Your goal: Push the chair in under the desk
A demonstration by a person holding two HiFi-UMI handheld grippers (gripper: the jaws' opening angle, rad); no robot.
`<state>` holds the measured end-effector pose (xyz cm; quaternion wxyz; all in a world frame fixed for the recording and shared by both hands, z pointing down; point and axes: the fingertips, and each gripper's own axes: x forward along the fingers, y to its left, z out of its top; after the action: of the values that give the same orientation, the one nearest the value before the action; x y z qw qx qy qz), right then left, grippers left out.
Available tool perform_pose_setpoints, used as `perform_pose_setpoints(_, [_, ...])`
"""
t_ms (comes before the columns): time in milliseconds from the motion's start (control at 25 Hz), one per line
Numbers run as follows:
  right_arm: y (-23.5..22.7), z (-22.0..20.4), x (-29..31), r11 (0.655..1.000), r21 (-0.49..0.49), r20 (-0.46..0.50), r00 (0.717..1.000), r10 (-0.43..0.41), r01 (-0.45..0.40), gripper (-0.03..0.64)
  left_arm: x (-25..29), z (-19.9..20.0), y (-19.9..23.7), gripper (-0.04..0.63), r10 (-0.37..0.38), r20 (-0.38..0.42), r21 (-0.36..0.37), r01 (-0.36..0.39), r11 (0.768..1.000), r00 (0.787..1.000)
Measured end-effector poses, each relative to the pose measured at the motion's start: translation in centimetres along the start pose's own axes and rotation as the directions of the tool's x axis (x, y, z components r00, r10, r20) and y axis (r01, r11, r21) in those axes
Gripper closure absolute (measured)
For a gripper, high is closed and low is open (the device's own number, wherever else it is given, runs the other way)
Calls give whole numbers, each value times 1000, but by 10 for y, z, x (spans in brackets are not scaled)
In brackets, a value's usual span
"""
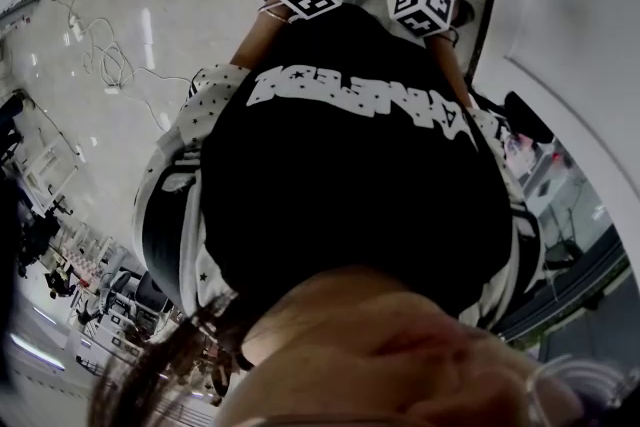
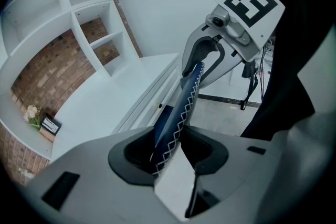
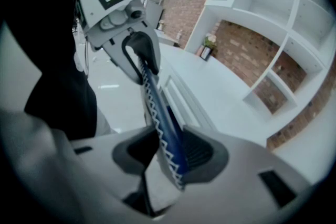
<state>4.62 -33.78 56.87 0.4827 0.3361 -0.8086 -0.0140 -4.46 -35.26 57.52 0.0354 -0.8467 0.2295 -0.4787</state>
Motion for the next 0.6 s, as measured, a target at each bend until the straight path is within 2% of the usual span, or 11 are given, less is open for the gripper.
perform_pose_setpoints(600, [-9,-1,4,1000,-4,-15,1000,7,-7,462,5,5,6,410,2,8,6,-2,1000,1000])
